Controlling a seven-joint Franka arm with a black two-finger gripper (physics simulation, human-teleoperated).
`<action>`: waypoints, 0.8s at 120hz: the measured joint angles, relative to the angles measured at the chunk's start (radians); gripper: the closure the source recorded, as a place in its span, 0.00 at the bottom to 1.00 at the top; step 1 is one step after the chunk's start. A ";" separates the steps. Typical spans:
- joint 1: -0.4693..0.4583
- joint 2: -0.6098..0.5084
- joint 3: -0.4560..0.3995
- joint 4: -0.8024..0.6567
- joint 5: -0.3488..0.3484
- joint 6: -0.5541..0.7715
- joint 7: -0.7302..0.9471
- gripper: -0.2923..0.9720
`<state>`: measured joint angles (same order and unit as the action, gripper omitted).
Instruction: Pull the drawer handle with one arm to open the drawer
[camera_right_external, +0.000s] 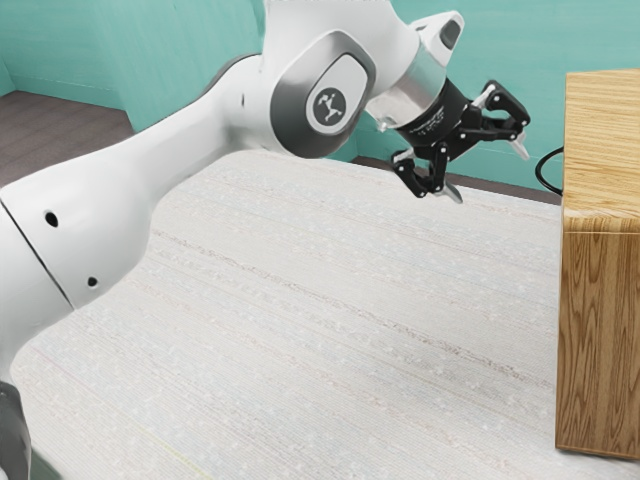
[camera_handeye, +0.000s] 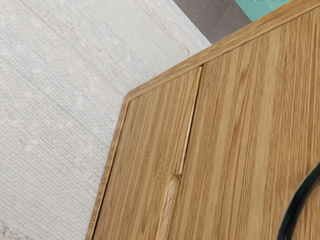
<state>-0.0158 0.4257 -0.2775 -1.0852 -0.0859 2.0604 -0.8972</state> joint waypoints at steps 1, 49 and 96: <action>0.000 0.000 0.000 0.000 0.000 0.001 0.000 0.24; -0.014 0.024 -0.018 -0.002 0.000 0.076 -0.017 0.24; -0.021 0.015 -0.019 -0.043 0.001 0.102 -0.028 0.24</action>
<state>-0.0366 0.4410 -0.2962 -1.1287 -0.0852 2.1620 -0.9254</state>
